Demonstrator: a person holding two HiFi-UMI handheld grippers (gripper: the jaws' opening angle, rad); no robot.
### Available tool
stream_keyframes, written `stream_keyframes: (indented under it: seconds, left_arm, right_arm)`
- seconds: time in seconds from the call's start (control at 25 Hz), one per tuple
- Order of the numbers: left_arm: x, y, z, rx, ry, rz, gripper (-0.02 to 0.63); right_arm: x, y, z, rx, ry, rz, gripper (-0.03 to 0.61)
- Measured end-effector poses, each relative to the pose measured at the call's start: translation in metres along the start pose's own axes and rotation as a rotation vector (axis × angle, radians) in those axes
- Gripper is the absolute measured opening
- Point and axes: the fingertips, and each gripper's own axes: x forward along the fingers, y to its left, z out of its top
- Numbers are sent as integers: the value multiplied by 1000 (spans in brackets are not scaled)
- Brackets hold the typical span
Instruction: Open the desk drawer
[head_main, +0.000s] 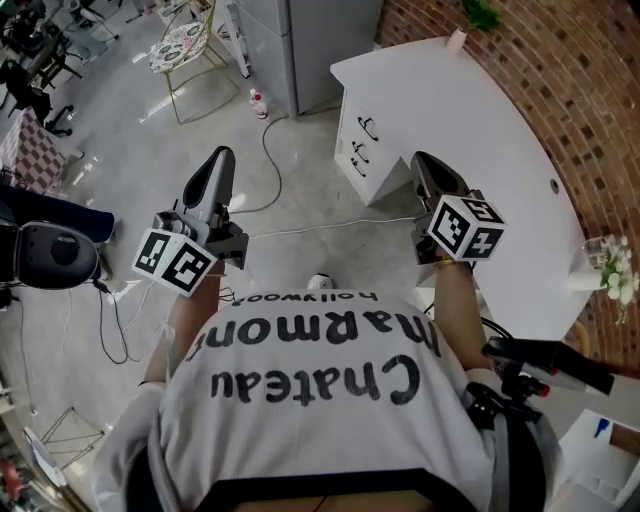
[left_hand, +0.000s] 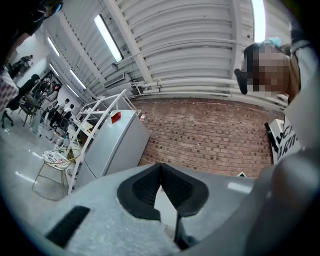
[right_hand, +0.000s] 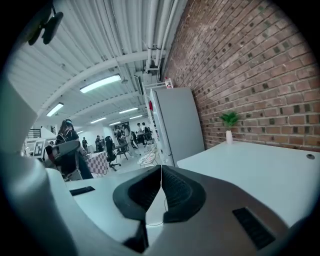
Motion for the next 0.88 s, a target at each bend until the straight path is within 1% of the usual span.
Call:
stream_keyframes:
  seconds: [0.04, 0.12, 0.2, 0.24, 0.36, 0.48, 0.68, 0.76, 0.88]
  left_arm:
    - [6, 2, 1, 6, -7, 7, 15]
    - [15, 5, -3, 28, 17, 16, 15]
    - [23, 9, -6, 42, 47, 17, 15]
    - [28, 12, -7, 36, 51, 17, 15]
    - [42, 14, -15, -14, 60, 11, 15]
    - [57, 7, -30, -39, 78, 2, 15]
    - [77, -8, -51, -27, 132, -26, 15]
    - [78, -10, -56, -22, 135, -24, 15]
    - [78, -12, -63, -39, 131, -23, 15]
  right_arm:
    - [7, -10, -4, 1, 23, -14, 15]
    - [16, -26, -15, 0, 70, -60, 15]
    - [23, -35, -22, -8, 92, -91, 14]
    - [25, -37, -24, -11, 94, -95, 15]
    - [26, -38, -34, 1, 110, -83, 15]
    - [17, -40, -48, 30, 132, -63, 15]
    - [10, -43, -69, 64, 179, -53, 15]
    - [11, -41, -75, 70, 194, -49, 15]
    - [17, -36, -77, 41, 206, -45, 14]
